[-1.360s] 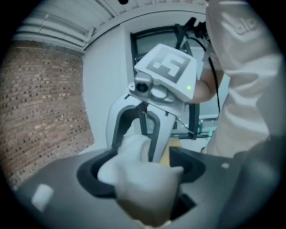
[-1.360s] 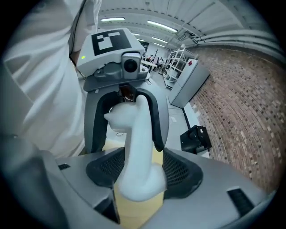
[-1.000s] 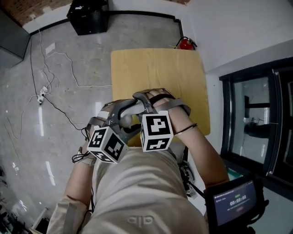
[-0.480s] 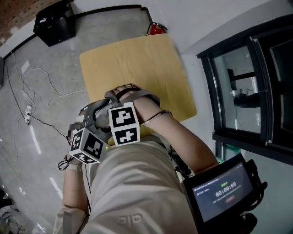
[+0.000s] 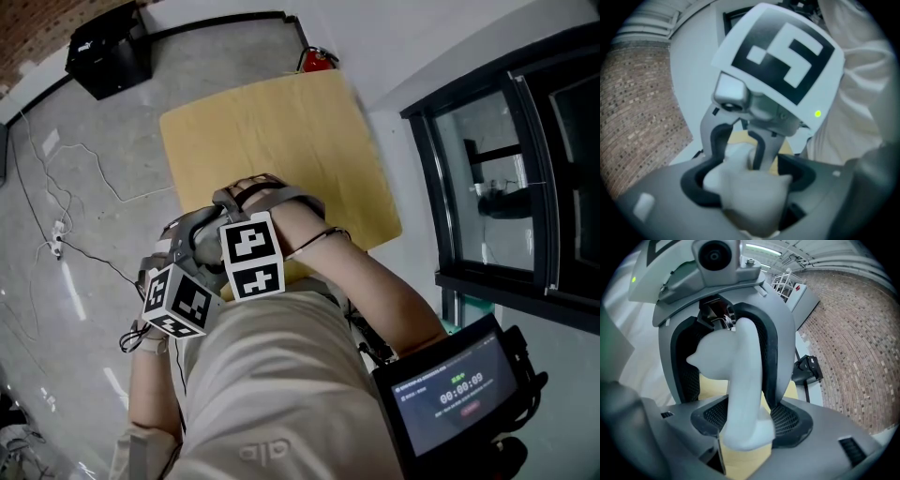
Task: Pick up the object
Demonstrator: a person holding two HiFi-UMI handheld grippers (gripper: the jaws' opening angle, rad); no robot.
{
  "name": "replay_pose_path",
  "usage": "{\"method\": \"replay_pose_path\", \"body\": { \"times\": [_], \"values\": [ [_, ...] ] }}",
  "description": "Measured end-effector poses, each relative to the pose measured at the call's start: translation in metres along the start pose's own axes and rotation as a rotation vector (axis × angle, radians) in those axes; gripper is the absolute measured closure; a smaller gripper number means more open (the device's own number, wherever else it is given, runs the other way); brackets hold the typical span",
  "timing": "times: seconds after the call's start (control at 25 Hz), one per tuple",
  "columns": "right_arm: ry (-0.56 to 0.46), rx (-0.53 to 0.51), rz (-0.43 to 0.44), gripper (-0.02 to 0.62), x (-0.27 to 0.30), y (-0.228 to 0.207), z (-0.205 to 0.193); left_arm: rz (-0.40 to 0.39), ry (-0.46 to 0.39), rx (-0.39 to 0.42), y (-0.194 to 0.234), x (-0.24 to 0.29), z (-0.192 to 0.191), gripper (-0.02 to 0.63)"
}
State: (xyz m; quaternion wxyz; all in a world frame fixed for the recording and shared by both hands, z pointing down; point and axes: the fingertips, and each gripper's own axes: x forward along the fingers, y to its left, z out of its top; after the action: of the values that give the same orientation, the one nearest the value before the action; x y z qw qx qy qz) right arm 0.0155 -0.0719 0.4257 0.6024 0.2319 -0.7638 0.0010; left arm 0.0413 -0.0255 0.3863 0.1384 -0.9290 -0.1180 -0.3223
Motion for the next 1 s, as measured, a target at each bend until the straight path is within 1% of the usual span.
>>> {"method": "replay_pose_path", "body": {
  "times": [0.56,0.8,1.0],
  "values": [
    [0.000,0.008,0.012,0.320,0.001,0.003,-0.007,-0.011,0.014,-0.007,-0.002,0.007,0.001,0.249],
    [0.007,0.008,0.015,0.320,0.008,0.006,0.003,-0.014,0.011,-0.010,-0.005,0.000,-0.009,0.249],
    [0.002,0.011,0.012,0.321,0.006,0.003,-0.008,-0.015,0.014,-0.006,-0.002,0.009,-0.002,0.249]
  ]
}}
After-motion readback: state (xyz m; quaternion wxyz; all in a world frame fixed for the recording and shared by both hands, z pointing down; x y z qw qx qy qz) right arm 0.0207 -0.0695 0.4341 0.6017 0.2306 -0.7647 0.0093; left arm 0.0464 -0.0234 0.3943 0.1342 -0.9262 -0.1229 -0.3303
